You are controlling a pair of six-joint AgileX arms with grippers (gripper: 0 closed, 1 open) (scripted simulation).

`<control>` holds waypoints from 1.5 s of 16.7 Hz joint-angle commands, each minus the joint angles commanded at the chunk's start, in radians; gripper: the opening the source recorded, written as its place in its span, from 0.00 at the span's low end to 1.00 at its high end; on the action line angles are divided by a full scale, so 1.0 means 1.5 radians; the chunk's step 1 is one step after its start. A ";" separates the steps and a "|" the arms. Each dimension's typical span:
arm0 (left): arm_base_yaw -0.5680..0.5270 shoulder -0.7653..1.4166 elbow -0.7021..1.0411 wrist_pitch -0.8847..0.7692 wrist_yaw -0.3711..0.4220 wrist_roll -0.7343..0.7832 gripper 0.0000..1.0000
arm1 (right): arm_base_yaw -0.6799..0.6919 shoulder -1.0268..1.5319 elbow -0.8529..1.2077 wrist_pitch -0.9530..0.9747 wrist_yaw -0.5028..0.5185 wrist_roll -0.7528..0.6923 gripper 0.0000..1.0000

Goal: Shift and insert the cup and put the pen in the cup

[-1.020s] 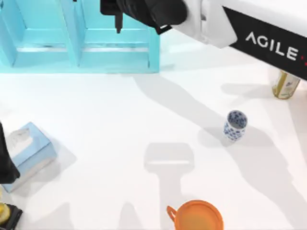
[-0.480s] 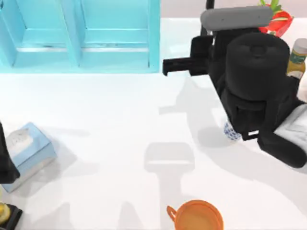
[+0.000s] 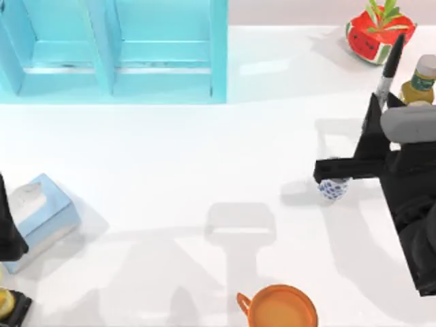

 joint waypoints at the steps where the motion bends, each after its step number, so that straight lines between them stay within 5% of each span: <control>1: 0.000 0.000 0.000 0.000 0.000 0.000 1.00 | 0.000 -0.006 -0.010 0.008 0.002 -0.003 0.00; 25: 0.000 0.000 0.000 0.000 0.000 0.000 1.00 | -0.076 0.147 0.034 0.118 -0.071 0.000 0.00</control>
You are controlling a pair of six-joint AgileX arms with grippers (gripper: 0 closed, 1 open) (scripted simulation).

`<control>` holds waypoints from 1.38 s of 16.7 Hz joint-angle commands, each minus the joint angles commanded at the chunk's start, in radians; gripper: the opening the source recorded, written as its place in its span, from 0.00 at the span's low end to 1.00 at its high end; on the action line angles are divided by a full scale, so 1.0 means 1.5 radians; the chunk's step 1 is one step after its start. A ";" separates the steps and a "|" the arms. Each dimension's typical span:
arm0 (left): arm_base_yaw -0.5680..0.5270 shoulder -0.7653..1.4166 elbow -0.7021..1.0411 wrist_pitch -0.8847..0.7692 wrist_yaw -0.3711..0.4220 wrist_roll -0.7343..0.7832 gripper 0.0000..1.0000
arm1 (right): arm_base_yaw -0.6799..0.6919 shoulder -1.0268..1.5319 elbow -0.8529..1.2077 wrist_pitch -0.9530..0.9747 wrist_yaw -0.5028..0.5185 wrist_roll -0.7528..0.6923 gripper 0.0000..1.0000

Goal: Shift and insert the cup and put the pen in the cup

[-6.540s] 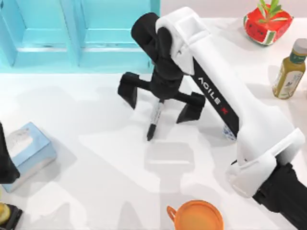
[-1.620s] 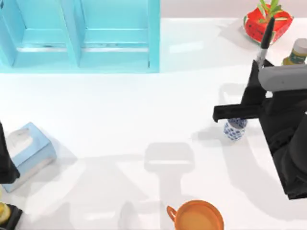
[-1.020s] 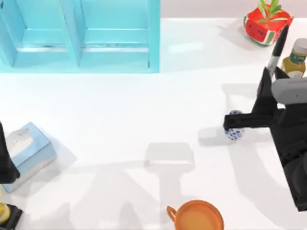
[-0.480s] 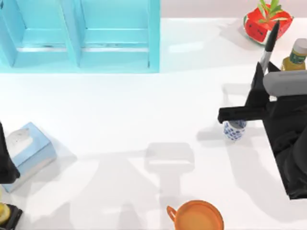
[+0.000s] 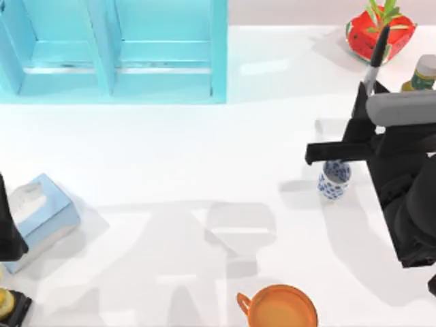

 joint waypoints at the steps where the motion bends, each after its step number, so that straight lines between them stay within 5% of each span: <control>1: 0.000 0.000 0.000 0.000 0.000 0.000 1.00 | -0.001 0.002 0.001 0.001 -0.001 0.000 0.00; 4: 0.000 0.000 0.000 0.000 0.000 0.000 1.00 | -0.001 0.002 0.001 0.001 -0.001 0.000 0.00; 17: 0.000 0.000 0.000 0.000 0.000 0.000 1.00 | -0.001 0.002 0.001 0.001 -0.001 0.000 0.98; 23: 0.000 0.000 0.000 0.000 0.000 0.000 1.00 | -0.001 0.002 0.001 0.001 -0.001 0.000 1.00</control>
